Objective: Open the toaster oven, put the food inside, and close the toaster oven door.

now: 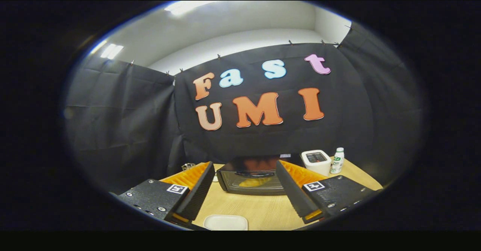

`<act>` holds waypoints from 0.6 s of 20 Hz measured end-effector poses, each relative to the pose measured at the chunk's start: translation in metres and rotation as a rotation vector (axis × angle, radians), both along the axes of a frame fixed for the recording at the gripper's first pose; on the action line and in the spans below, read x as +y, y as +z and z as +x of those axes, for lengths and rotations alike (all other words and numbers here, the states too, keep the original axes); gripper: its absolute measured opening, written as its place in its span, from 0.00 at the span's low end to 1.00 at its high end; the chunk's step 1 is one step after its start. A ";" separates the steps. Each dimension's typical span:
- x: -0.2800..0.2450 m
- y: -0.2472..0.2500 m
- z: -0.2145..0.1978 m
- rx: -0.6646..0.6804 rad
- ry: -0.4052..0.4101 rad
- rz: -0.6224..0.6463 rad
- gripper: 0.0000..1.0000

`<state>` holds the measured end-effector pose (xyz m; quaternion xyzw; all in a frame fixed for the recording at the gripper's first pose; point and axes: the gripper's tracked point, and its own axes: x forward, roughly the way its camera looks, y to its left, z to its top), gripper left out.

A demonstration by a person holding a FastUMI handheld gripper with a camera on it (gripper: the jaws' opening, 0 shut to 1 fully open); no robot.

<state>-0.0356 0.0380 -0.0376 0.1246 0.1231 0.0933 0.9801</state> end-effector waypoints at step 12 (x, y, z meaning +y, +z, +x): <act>0.003 0.046 -0.068 -0.053 0.008 -0.024 0.97</act>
